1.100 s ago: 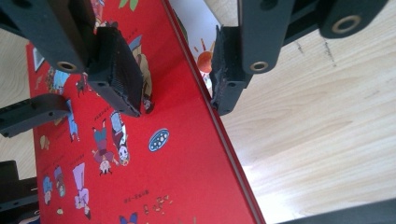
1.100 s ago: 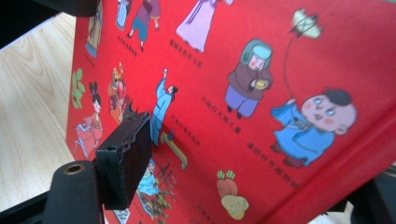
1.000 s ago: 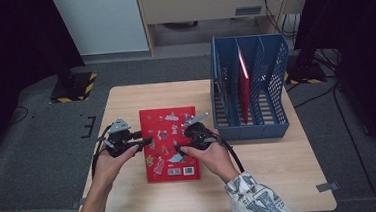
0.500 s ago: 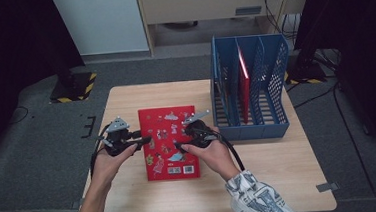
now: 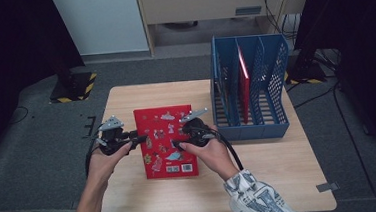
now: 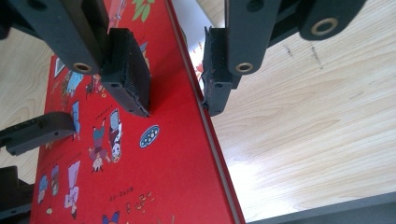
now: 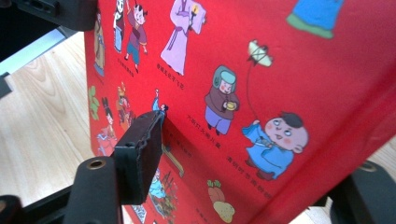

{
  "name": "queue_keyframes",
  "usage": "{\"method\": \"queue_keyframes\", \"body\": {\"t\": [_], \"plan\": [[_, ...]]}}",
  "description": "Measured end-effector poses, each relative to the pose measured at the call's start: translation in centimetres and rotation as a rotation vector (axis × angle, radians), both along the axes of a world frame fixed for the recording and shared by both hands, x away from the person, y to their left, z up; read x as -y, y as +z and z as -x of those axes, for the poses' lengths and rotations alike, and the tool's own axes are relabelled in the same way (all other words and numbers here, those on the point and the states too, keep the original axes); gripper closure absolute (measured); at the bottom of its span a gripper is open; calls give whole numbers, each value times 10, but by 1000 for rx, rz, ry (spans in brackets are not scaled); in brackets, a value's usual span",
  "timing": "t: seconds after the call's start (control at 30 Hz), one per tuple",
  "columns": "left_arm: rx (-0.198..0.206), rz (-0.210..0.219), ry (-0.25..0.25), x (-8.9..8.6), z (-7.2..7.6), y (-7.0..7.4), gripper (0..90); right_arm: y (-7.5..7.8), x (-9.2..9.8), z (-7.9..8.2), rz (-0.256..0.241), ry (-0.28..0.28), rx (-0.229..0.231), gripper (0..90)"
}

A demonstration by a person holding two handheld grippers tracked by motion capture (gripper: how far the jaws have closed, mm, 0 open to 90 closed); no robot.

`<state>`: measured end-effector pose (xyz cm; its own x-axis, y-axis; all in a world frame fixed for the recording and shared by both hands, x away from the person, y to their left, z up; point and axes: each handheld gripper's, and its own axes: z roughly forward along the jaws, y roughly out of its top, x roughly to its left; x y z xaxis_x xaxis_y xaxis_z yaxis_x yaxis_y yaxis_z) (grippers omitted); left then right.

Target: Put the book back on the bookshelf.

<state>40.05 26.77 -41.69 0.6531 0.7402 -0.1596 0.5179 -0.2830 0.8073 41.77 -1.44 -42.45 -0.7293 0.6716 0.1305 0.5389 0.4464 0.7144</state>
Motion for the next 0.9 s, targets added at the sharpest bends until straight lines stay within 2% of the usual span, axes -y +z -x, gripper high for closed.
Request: {"method": "queue_keyframes", "body": {"t": [0.2,0.4,0.6,0.73,0.9], "plan": [[-5,2,-3,-7,3,4,632,5,-4,0,-9,9,-6,382],[11,4,-7,-13,9,13,642,14,-6,2,-46,26,-27,413],[52,21,-1,-17,15,25,657,22,-7,3,-60,40,-8,436],[56,16,-5,-17,14,28,656,27,-8,3,-65,43,7,449],[75,-17,-14,-12,2,30,654,35,-6,-4,-100,33,37,460]]}}
